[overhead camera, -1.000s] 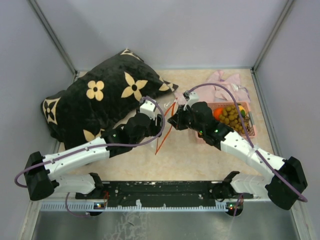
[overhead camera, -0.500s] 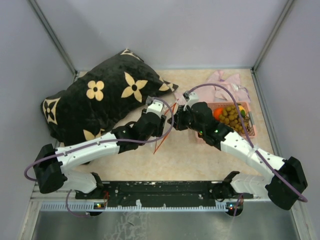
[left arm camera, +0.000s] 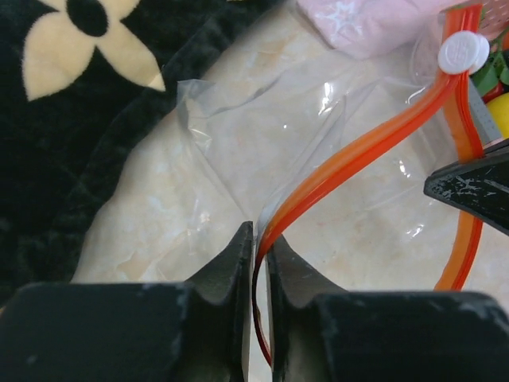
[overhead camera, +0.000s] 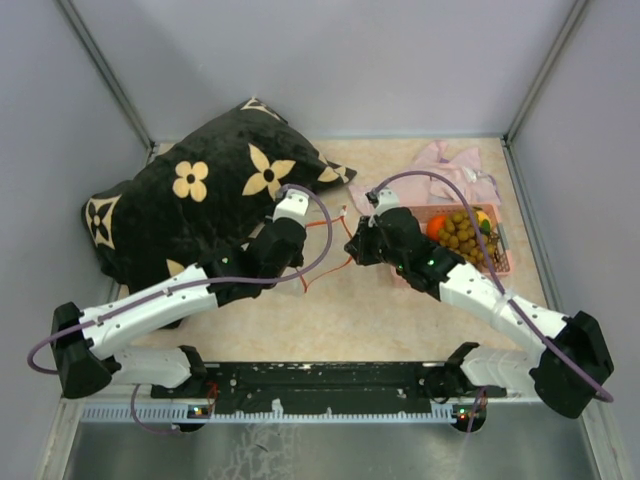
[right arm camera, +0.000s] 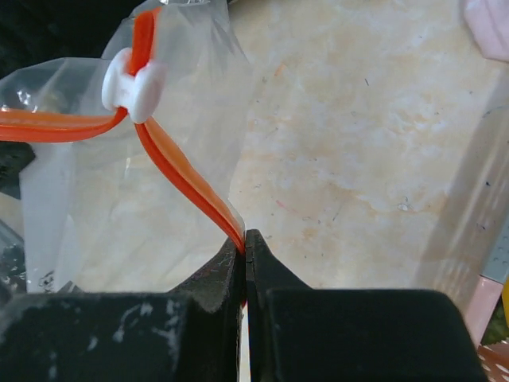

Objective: Place the food in the zip-top bag and seal the zipper
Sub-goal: Open the zipper of the food storage bag.

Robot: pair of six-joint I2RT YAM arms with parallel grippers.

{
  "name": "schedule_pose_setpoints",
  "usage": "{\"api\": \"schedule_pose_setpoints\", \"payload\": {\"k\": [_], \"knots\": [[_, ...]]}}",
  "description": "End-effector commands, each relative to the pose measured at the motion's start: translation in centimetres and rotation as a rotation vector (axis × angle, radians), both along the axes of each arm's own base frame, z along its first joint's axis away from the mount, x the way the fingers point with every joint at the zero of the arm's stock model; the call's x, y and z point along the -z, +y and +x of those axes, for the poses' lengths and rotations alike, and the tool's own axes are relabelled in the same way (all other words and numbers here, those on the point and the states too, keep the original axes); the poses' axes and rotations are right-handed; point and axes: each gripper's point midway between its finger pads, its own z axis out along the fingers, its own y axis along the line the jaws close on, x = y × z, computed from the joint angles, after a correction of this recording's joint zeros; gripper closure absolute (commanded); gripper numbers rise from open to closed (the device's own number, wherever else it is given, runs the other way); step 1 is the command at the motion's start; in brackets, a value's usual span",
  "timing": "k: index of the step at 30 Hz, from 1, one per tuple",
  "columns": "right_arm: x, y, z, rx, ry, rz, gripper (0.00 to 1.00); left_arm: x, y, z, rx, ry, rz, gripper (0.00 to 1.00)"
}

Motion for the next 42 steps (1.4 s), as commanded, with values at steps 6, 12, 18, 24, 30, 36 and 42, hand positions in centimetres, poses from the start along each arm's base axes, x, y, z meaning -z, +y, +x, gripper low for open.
{"api": "schedule_pose_setpoints", "payload": {"k": [6,12,18,24,30,36,42], "knots": [[0.0,-1.6,1.2,0.061,-0.049,-0.117,1.00,-2.0,3.7,1.0,-0.052,-0.023,0.209,0.97],[-0.2,-1.4,1.3,0.044,-0.063,-0.115,1.00,-2.6,3.1,2.0,-0.018,-0.046,0.244,1.00],[-0.9,0.1,1.3,-0.009,-0.087,-0.057,1.00,-0.4,0.1,1.6,0.126,0.001,0.213,1.00],[-1.7,0.2,2.3,0.004,-0.127,-0.073,0.93,-2.2,-0.7,2.2,0.151,-0.044,0.196,1.00],[-2.5,1.2,2.4,-0.029,-0.140,-0.041,0.86,-0.3,-0.2,2.6,0.133,-0.022,0.169,1.00],[-4.1,1.5,2.0,-0.053,-0.173,0.005,0.74,2.0,0.0,2.6,0.125,0.047,0.155,1.00],[-2.1,1.0,2.9,0.015,-0.118,-0.029,0.70,1.1,-0.5,1.9,0.151,0.054,0.066,1.00]]}}
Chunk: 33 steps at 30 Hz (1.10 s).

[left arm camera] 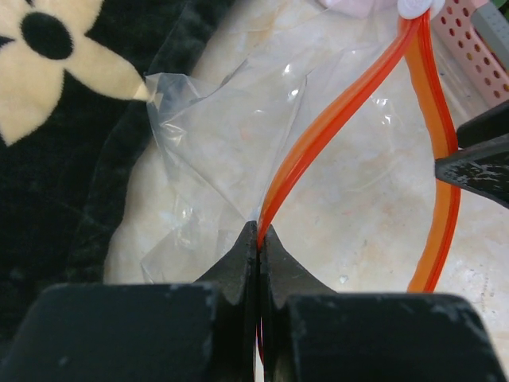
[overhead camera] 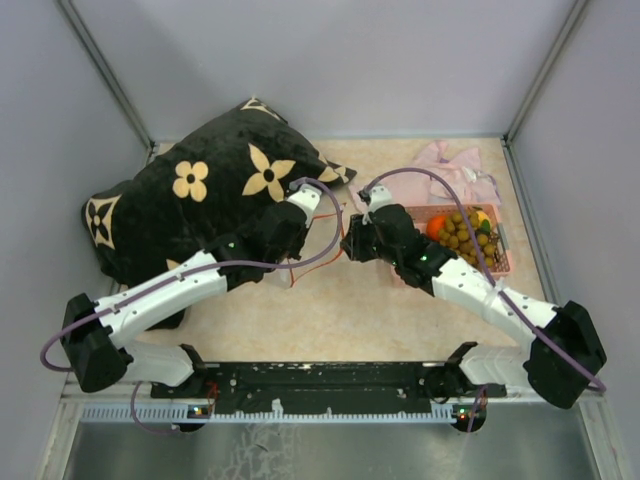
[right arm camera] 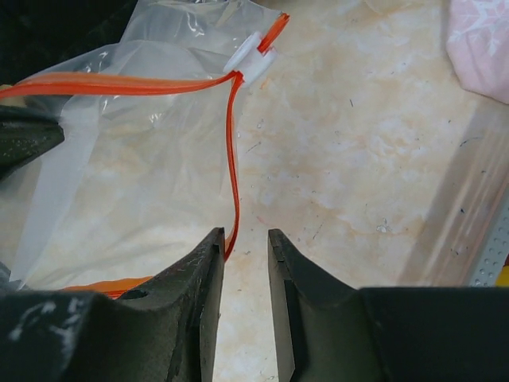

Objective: Place the food in the zip-top bag and seal the zipper
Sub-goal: Open the zipper of the food storage bag.

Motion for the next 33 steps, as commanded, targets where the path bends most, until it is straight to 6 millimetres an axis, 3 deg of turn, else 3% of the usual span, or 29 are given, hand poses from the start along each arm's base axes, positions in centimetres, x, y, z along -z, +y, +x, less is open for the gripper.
{"api": "schedule_pose_setpoints", "payload": {"k": [1,7,17,25,28,33], "knots": [[-3.1,1.4,1.3,0.014,-0.057,0.082,0.68,-0.9,-1.0,-0.7,0.028,0.014,-0.128,1.00],[-5.1,3.6,0.3,-0.036,-0.035,0.270,0.51,-0.8,-1.2,-0.5,-0.017,0.052,-0.198,1.00],[-2.2,5.8,0.2,0.026,0.105,0.401,0.47,-0.8,-1.8,-0.5,-0.053,0.097,-0.285,1.00],[-0.1,8.5,-1.1,-0.005,0.165,0.394,0.47,-1.9,0.4,0.3,-0.205,0.034,-0.339,1.00],[1.1,8.3,-1.1,0.020,0.181,0.356,0.57,-2.1,0.8,0.3,-0.214,0.024,-0.336,1.00],[1.7,5.6,0.0,0.095,0.123,0.201,0.86,-2.8,2.1,0.4,-0.213,-0.025,-0.271,1.00]]}}
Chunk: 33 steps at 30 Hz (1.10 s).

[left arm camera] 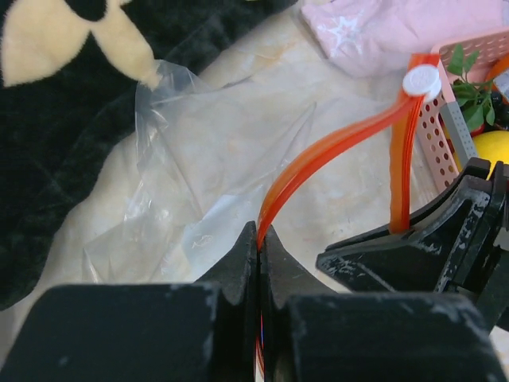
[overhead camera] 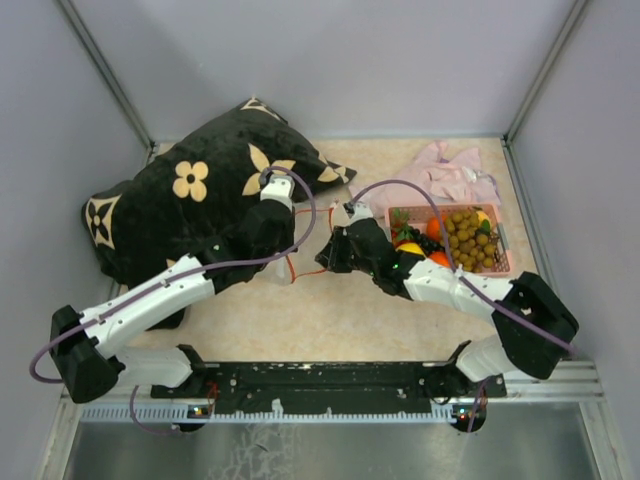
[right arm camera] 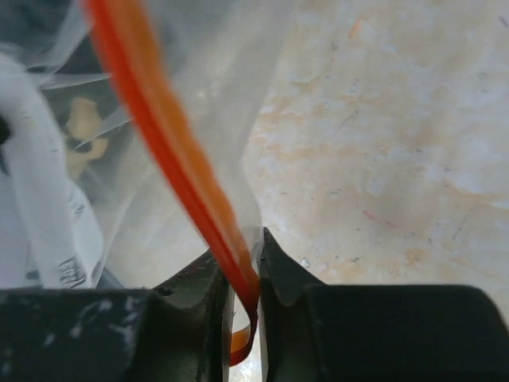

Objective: Place the food in the zip-top bag and seal the zipper
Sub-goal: Open the zipper of the food storage bag.

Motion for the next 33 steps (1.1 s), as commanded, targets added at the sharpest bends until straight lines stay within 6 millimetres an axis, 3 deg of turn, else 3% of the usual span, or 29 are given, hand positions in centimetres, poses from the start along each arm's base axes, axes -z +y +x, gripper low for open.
{"api": "schedule_pose_setpoints", "payload": {"k": [1,5,11,19,22,33], "knots": [[-2.1,-1.9,1.9,0.073,-0.103,-0.103,0.90,-1.5,1.8,0.4,-0.035,-0.068,0.040,1.00],[-2.8,-3.9,2.6,0.072,-0.138,-0.199,1.00,-2.3,2.9,0.5,-0.044,-0.107,0.086,1.00],[-3.2,-6.4,3.5,0.037,-0.143,-0.264,1.00,-2.9,4.5,0.8,-0.066,-0.127,0.168,1.00],[-2.4,-7.6,4.6,0.035,-0.150,-0.336,1.00,-1.3,3.4,0.6,0.031,-0.090,0.232,1.00],[-2.4,-6.7,4.4,-0.015,-0.156,-0.313,1.00,-0.7,2.5,0.5,0.062,-0.063,0.213,1.00],[-5.9,-4.9,3.0,-0.135,-0.237,-0.211,0.67,0.2,0.1,0.0,0.070,0.049,0.090,1.00]]}}
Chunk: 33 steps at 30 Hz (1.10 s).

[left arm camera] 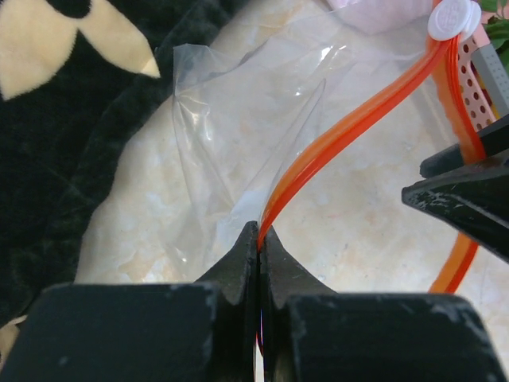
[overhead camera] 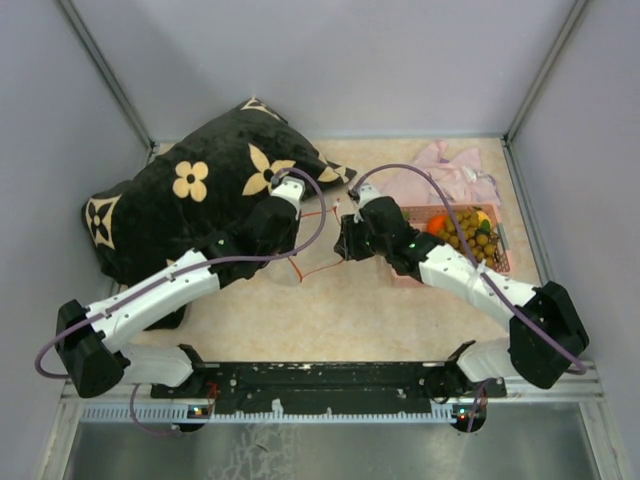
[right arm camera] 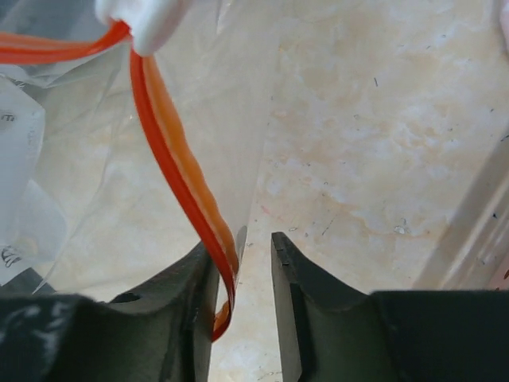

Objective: Place the food in the zip-top bag and seal the zipper
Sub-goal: Open the zipper of the food storage bag, then pick up the fake fruit from the bin.

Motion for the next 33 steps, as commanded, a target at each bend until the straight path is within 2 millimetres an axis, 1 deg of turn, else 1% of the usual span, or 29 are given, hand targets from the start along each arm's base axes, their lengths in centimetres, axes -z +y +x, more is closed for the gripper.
{"api": "schedule_pose_setpoints", "payload": {"k": [1,6,10,13,18,22,24,27,29,31,33], "knots": [[-5.2,1.1,0.3,-0.063,-0.107,0.093,0.64,-0.8,-0.9,-0.1,-0.015,0.040,-0.071,1.00],[-7.2,0.4,-0.7,-0.083,-0.137,0.102,0.54,-0.2,-1.1,-0.1,-0.022,0.062,-0.071,1.00],[-8.6,-1.1,-1.4,-0.072,-0.172,0.069,0.48,0.0,-1.1,-0.1,-0.029,0.069,-0.064,1.00],[-8.5,-3.0,-1.6,-0.032,-0.176,-0.004,0.45,0.1,-1.1,0.0,-0.032,0.070,-0.063,1.00],[-6.6,-7.5,-1.5,0.106,-0.146,-0.158,0.37,0.3,-1.1,0.0,-0.032,0.076,-0.054,1.00],[-5.4,-11.0,-0.5,0.240,-0.147,-0.241,0.36,0.2,-1.2,-0.1,-0.026,0.078,-0.057,1.00],[-5.1,-12.4,0.4,0.298,-0.155,-0.250,0.36,0.2,-1.2,-0.1,-0.025,0.078,-0.060,1.00],[-4.6,-14.3,2.2,0.382,-0.171,-0.224,0.36,0.2,-1.2,-0.2,-0.024,0.079,-0.061,1.00],[-4.2,-15.4,3.5,0.430,-0.181,-0.206,0.36,0.2,-1.2,-0.2,-0.025,0.081,-0.061,1.00],[-4.4,-16.3,4.9,0.475,-0.214,-0.179,0.37,0.3,-1.2,-0.2,-0.025,0.082,-0.059,1.00],[-4.3,-16.8,6.0,0.500,-0.241,-0.152,0.37,0.3,-1.2,-0.1,-0.026,0.083,-0.057,1.00]]}}
